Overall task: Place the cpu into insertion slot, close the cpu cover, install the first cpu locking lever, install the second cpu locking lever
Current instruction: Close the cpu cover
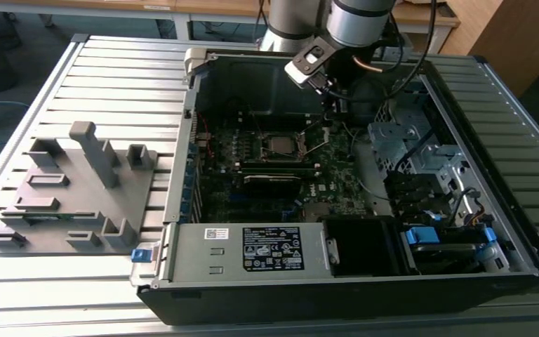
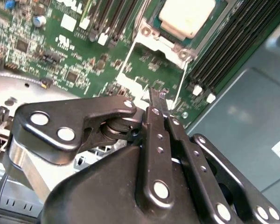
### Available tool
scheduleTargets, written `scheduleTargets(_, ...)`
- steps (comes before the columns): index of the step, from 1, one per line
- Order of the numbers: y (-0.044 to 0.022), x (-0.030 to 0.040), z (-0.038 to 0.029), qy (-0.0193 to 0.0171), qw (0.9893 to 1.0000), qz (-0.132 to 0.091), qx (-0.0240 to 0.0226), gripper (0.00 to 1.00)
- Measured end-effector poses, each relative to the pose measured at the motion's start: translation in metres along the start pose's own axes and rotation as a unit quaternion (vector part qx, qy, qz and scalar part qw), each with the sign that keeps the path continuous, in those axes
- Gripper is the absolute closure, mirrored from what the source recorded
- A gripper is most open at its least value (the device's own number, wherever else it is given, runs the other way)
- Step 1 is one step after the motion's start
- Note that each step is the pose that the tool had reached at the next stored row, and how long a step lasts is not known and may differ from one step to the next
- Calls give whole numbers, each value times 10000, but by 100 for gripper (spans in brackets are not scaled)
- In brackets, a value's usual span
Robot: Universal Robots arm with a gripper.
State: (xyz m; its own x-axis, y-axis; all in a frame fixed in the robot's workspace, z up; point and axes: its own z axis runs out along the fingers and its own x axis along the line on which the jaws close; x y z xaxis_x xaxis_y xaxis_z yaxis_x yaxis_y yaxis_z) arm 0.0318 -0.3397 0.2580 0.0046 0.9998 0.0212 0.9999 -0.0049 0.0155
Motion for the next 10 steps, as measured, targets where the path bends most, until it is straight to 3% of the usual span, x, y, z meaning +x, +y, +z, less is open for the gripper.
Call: scheduleTargets(10,227,1,8,1,10000,-1,1,90)
